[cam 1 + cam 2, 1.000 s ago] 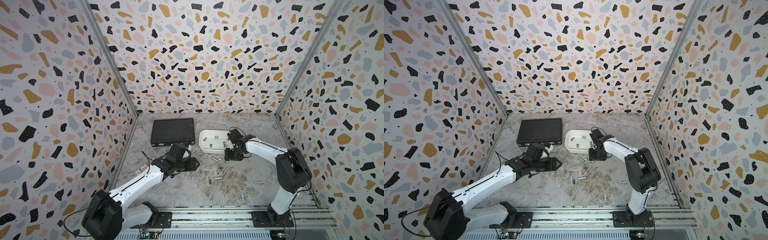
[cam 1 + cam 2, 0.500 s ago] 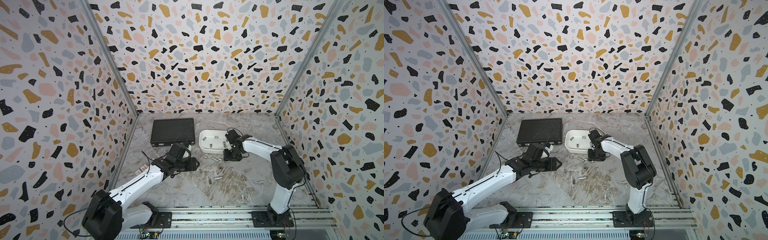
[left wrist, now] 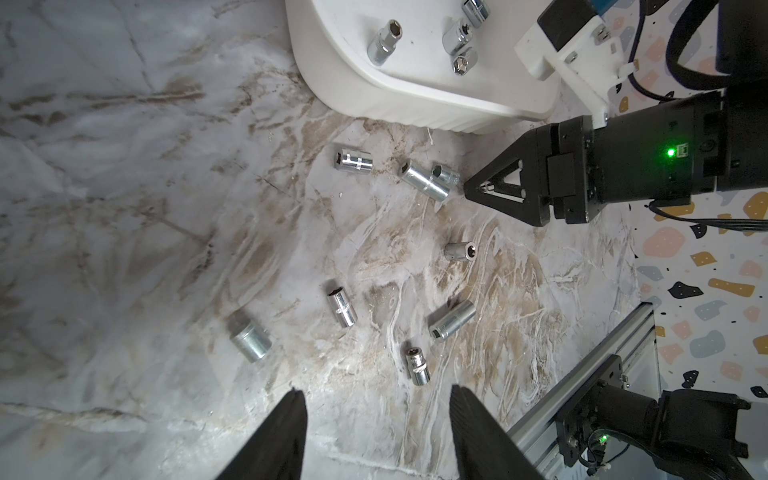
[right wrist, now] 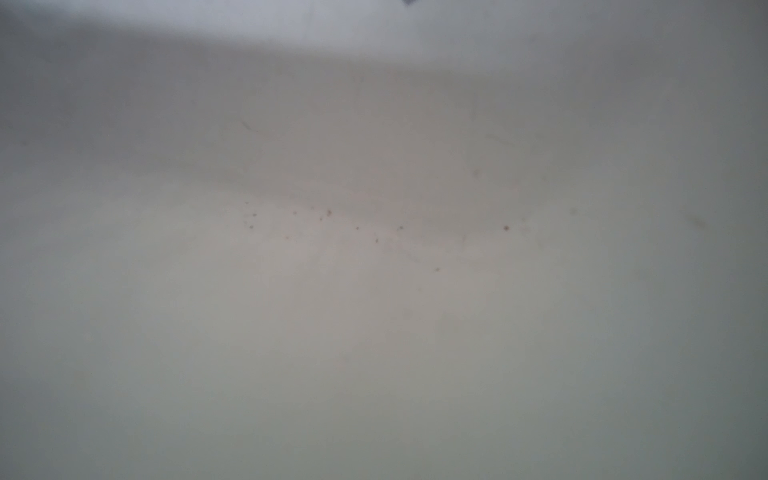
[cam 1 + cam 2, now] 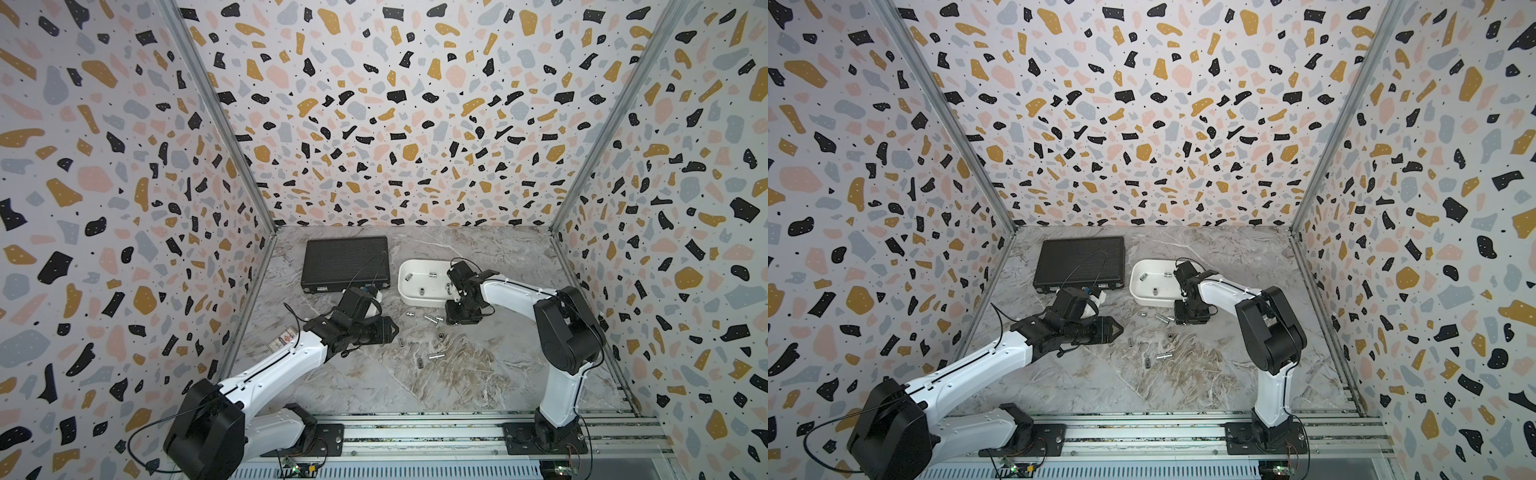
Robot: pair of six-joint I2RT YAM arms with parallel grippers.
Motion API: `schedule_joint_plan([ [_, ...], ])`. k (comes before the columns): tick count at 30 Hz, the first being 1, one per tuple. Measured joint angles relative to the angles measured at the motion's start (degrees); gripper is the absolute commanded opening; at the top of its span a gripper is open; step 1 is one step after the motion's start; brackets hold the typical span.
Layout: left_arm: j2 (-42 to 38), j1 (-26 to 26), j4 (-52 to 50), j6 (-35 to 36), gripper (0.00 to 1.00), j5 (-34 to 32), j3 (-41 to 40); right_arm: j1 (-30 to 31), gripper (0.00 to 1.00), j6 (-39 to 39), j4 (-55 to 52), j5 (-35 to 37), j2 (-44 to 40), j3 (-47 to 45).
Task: Put the socket on the desktop into the storage box
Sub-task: Pick up the socket head at the center of the board.
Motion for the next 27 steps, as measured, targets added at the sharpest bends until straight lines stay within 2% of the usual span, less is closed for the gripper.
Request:
schedule_joint_plan([
  [3, 0.0, 0.0, 0.0, 0.0, 0.59, 0.0, 0.0, 0.1, 0.44, 0.1, 0.0, 0.0, 0.0, 0.0],
  [5, 0.0, 0.0, 0.0, 0.0, 0.59, 0.0, 0.0, 0.1, 0.34, 0.2, 0.0, 0.0, 0.0, 0.0],
  [7, 0.0, 0.0, 0.0, -0.1, 0.59, 0.0, -0.1, 0.2, 0.31, 0.3, 0.0, 0.0, 0.0, 0.0],
  [12, 0.0, 0.0, 0.1, -0.2, 0.59, 0.0, -0.2, 0.3, 0.28, 0.5, 0.0, 0.0, 0.0, 0.0],
  [27, 0.0, 0.0, 0.3, -0.7, 0.59, -0.5, -0.8, 0.3, 0.28, 0.7, 0.0, -0.2, -2.4, -1.0],
])
